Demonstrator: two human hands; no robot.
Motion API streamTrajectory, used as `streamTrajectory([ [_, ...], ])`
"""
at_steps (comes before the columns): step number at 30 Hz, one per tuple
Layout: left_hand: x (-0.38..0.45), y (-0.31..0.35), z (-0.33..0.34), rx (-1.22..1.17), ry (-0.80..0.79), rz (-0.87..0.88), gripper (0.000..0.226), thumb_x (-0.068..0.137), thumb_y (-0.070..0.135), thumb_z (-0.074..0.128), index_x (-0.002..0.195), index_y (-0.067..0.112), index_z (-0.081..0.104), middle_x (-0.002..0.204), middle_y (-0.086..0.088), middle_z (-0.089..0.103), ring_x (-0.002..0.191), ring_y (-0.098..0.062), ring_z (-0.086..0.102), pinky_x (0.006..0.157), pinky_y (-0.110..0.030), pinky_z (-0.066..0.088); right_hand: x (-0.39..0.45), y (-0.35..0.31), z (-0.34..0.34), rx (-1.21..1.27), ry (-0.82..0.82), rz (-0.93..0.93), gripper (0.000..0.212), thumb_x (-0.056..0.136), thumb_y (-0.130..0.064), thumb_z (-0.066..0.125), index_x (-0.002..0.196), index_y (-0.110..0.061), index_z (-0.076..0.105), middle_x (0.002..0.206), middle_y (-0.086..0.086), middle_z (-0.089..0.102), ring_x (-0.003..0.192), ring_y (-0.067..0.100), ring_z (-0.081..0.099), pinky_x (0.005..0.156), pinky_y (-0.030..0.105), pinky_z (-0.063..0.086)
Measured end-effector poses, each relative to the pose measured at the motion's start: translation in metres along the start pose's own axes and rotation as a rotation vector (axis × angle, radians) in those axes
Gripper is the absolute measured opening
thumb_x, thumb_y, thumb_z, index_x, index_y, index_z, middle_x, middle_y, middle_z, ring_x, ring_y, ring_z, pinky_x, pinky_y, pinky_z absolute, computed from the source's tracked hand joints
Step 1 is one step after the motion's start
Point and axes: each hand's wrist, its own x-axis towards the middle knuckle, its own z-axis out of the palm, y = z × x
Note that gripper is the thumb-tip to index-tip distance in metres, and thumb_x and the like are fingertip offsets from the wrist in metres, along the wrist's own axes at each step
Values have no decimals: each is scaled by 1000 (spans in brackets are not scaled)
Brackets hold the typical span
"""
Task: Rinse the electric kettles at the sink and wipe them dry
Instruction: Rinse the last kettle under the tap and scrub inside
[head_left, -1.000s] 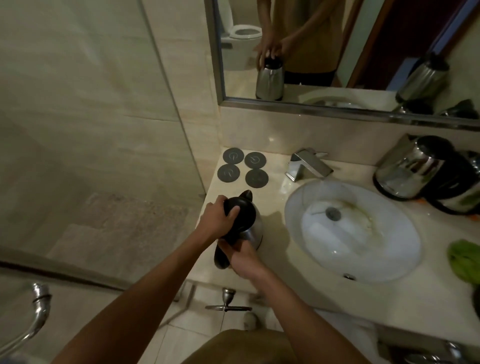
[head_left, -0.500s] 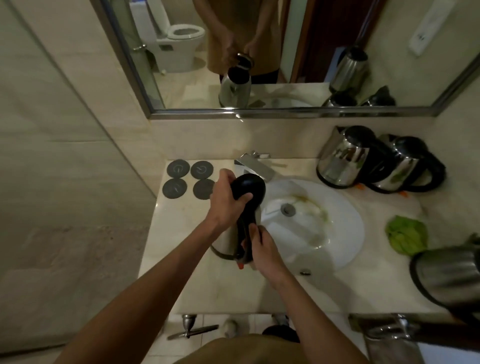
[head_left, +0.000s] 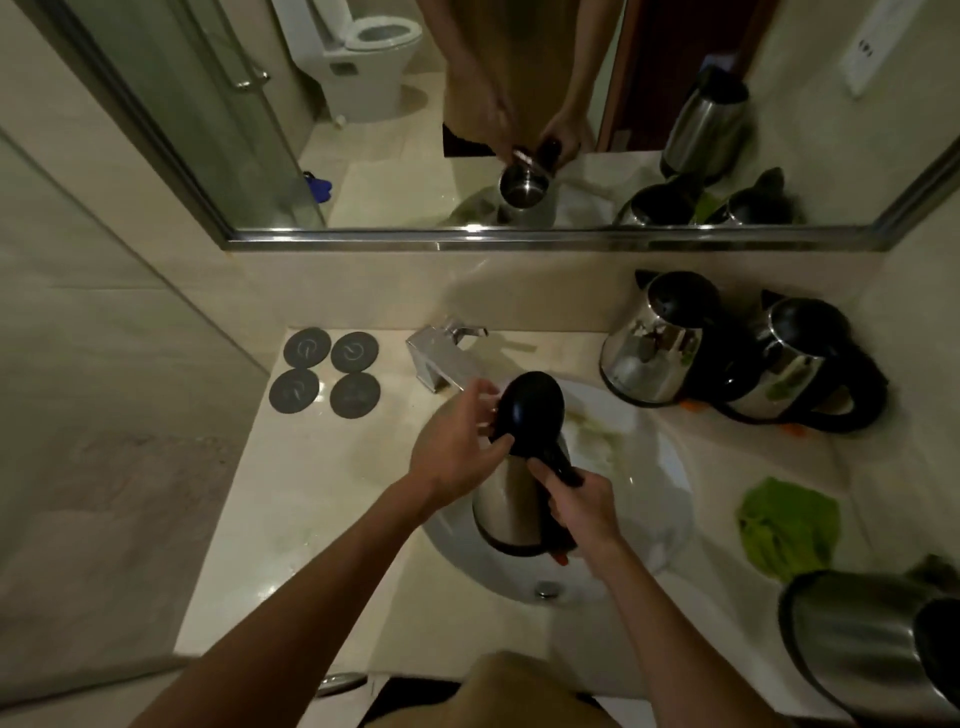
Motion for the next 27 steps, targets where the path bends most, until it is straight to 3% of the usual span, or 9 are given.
streamTrajectory([
  [5, 4, -34, 28, 83, -54, -257, 50, 86, 39, 71, 125, 13, 52, 122, -6, 60, 99, -15, 61, 85, -33, 55, 33, 5, -11, 4, -32, 64, 37, 79, -39, 82, 60, -15, 61, 47, -1, 53, 44, 14, 49, 46, 26, 39],
  [11, 20, -67, 58, 87, -205, -439, 73, 85, 42, 73, 141, 10, 39, 139, -3, 49, 118, -19, 53, 88, -23, 42, 66, 23, -1, -43, -107, 105, 33, 79, -35, 83, 67, -14, 61, 49, -2, 54, 42, 10, 50, 44, 22, 39],
  [13, 25, -77, 63, 49, -211, -438, 83, 81, 46, 75, 145, 10, 35, 142, -4, 49, 123, -22, 52, 97, -29, 45, 73, 28, 1, -53, -143, 117, 29, 78, -31, 84, 70, -14, 62, 48, -4, 52, 41, 9, 48, 44, 22, 39],
  [19, 40, -94, 67, -35, -144, -424, 78, 77, 45, 79, 138, 16, 42, 131, -2, 56, 120, -22, 56, 96, -38, 51, 94, 21, 11, -151, -189, 100, 26, 81, -30, 81, 69, -16, 62, 51, -3, 54, 43, 11, 50, 47, 24, 40],
  [24, 51, -101, 65, -12, -96, -387, 80, 80, 42, 78, 143, 12, 39, 137, -8, 55, 124, -26, 54, 95, -31, 45, 109, 12, 19, -293, -212, 51, 28, 82, -39, 79, 68, -25, 60, 57, -7, 60, 54, 8, 58, 52, 19, 42],
  [27, 58, -108, 62, -8, -89, -373, 77, 84, 38, 75, 145, 11, 37, 141, -9, 52, 127, -25, 52, 94, -26, 41, 117, 7, 24, -320, -215, 86, 29, 81, -44, 79, 74, -20, 64, 63, -3, 64, 57, 10, 61, 54, 20, 45],
])
